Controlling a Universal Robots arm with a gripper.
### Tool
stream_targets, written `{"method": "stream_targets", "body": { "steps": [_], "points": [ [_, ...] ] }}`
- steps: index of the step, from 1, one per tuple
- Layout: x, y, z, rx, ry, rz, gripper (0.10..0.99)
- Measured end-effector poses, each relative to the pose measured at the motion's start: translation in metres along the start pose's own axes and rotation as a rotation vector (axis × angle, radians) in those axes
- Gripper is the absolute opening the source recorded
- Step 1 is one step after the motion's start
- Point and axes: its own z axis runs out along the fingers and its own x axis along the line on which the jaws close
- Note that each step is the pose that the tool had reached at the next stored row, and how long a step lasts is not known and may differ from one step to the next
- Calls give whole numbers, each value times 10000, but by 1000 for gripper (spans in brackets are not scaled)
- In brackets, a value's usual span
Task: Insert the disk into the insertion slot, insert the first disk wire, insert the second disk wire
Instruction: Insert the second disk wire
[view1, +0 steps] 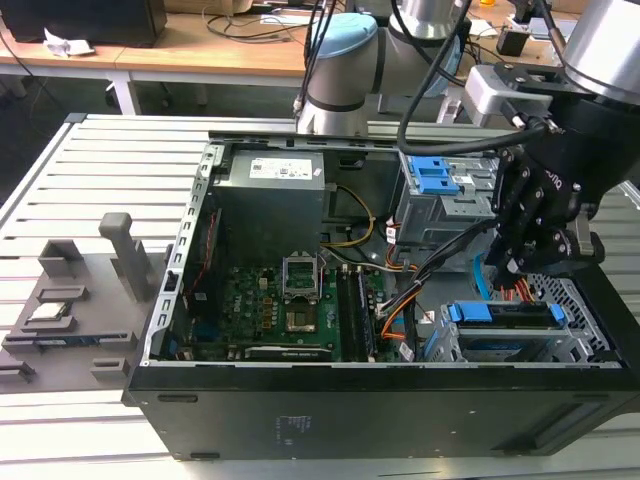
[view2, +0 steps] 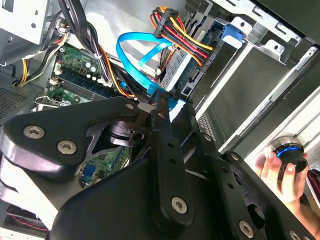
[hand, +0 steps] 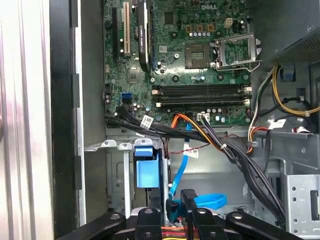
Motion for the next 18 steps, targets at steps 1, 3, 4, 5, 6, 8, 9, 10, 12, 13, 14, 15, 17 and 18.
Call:
{"method": "stream_targets", "body": {
  "steps": [1, 3, 4, 5, 6, 8, 9, 10, 12, 13, 14, 15, 17, 18],
  "points": [
    [0, 0, 1, 0, 0, 0, 302],
    [0, 0, 1, 0, -1, 0, 220],
    [0, 1, 2, 0, 0, 0, 161],
    [0, 1, 2, 0, 0, 0, 161],
    [0, 1, 2, 0, -1, 0, 161],
    [51, -1, 6, 0, -2, 3, 161],
    [90, -6, 11, 0, -1, 0, 161],
    [110, -7, 19, 0, -2, 0, 161],
    [119, -36, 79, -1, 0, 0, 161],
    [118, -50, 95, -1, -1, 0, 161],
    [116, -64, 106, -1, -1, 1, 161],
    [114, -89, 124, -2, 0, 0, 161],
    [110, -123, 165, -2, -1, 0, 161],
    [109, -128, 177, -1, -2, 0, 161]
  ]
}}
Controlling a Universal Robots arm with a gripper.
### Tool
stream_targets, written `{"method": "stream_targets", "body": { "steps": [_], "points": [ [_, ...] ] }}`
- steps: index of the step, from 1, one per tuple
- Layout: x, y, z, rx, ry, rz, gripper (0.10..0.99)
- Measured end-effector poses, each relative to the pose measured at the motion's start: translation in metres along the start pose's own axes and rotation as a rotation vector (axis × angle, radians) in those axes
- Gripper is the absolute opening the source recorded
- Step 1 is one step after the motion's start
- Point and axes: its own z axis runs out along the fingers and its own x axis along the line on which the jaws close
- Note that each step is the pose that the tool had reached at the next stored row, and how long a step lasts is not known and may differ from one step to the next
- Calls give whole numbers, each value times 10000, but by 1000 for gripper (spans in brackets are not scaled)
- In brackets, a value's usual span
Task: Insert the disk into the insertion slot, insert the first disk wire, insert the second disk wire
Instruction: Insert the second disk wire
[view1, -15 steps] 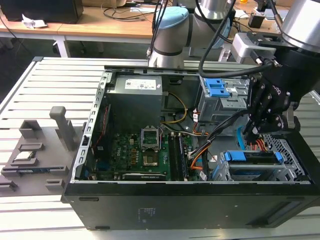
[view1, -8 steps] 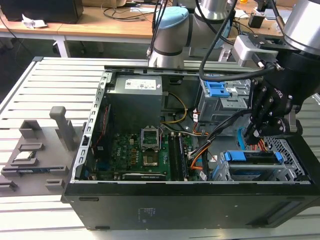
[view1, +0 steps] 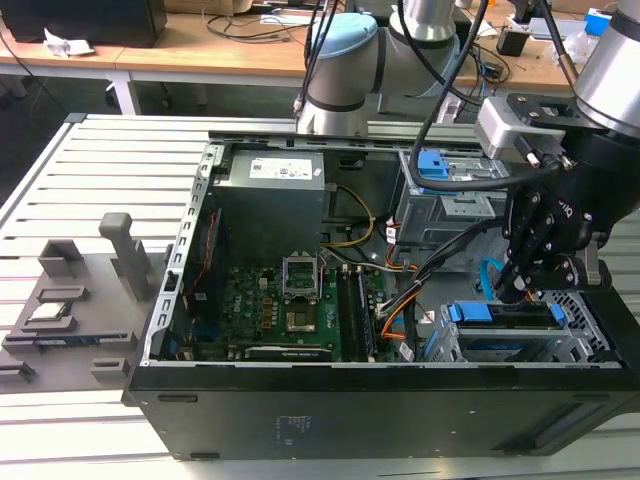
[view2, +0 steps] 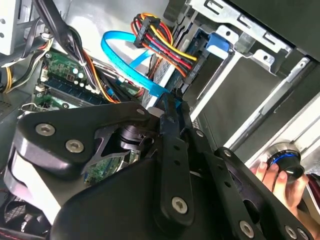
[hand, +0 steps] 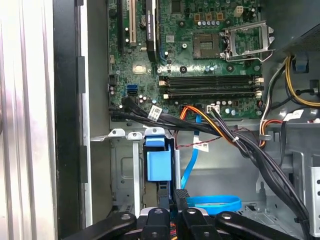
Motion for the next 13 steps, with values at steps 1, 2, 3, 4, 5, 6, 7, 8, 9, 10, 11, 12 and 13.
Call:
{"method": "stream_targets", "body": {
  "steps": [1, 2, 3, 4, 5, 6, 7, 8, 9, 10, 11, 12, 13],
  "points": [
    [-1, -10, 21, 0, 1, 0, 161],
    [-1, -15, 31, 0, 2, 0, 161],
    [-1, -19, 37, 0, 1, 0, 161],
    [-1, -27, 42, 0, 4, 0, 161],
    [0, -33, 46, 0, 3, 0, 161],
    [0, -39, 49, -1, 0, 0, 161],
    [-1, -47, 51, 0, 0, 0, 161],
    [0, -52, 54, 0, 1, 0, 161],
    [1, -54, 59, 0, 3, 2, 161],
    [1, -56, 63, 0, 4, 3, 161],
    [1, -57, 66, 0, 4, 1, 161],
    [1, -58, 73, -1, 0, 0, 161],
    [3, -59, 86, -1, 2, 1, 161]
  ]
}}
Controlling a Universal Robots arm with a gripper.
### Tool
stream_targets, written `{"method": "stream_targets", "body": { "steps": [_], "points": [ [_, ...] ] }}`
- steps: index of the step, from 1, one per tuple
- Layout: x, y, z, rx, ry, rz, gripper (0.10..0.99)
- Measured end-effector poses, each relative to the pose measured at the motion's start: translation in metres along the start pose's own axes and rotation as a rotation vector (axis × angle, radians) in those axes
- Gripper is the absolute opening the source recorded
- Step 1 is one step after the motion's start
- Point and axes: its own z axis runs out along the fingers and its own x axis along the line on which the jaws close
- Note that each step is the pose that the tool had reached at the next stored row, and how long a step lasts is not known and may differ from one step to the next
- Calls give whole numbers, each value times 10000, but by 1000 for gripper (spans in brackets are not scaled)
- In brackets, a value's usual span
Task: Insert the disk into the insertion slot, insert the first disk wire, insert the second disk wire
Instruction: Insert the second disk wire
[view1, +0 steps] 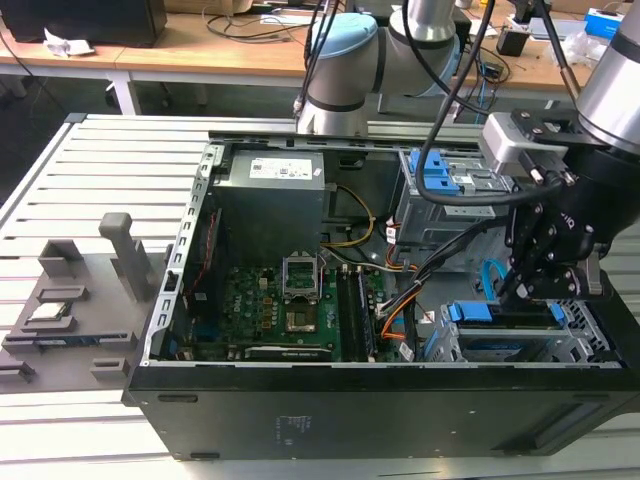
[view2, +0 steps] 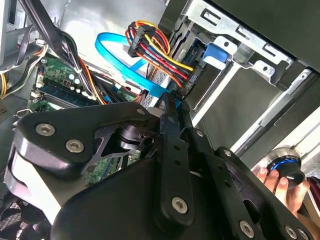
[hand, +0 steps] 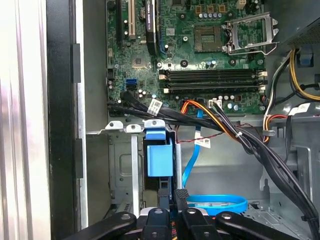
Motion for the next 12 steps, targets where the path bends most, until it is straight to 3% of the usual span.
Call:
{"method": "stream_targets", "body": {
  "steps": [5, 8, 10, 12],
  "points": [
    [2, -2, 31, 2, 16, 1, 161],
    [2, -2, 30, 2, 21, 0, 235],
    [5, 1, -40, 2, 21, 0, 235],
    [-10, 9, -206, 2, 20, 0, 235]
  ]
}}
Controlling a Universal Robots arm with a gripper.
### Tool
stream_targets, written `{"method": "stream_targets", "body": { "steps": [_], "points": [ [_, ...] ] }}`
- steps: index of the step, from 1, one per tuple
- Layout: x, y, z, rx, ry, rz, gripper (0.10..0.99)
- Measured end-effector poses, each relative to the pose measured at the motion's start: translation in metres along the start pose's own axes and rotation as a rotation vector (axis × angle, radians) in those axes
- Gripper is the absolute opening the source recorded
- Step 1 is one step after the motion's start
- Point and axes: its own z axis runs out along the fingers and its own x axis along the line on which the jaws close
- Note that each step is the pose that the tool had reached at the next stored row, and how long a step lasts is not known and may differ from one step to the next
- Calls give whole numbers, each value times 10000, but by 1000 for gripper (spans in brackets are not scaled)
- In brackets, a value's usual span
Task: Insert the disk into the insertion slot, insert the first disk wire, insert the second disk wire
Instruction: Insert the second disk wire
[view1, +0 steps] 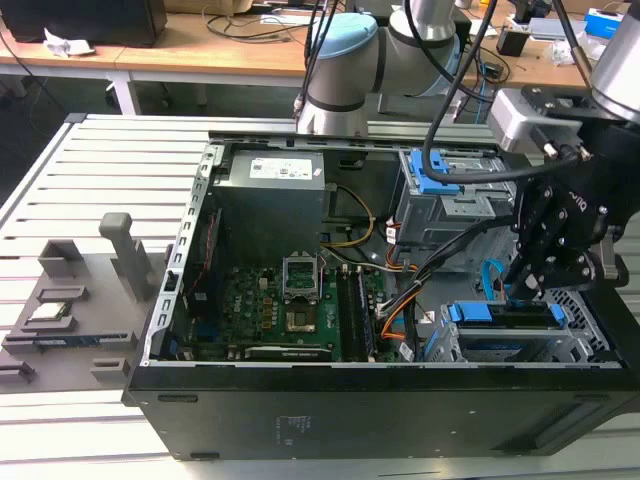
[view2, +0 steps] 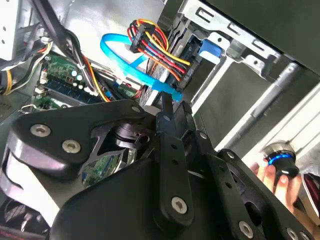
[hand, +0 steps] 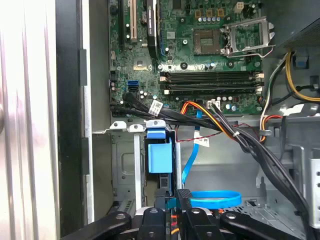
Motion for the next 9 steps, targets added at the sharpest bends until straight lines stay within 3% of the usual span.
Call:
{"method": "stream_targets", "body": {
  "steps": [4, 9],
  "points": [
    [-21, 10, -191, 0, 1, 0, 106],
    [-21, 10, -196, 0, -1, 0, 106]
  ]
}}
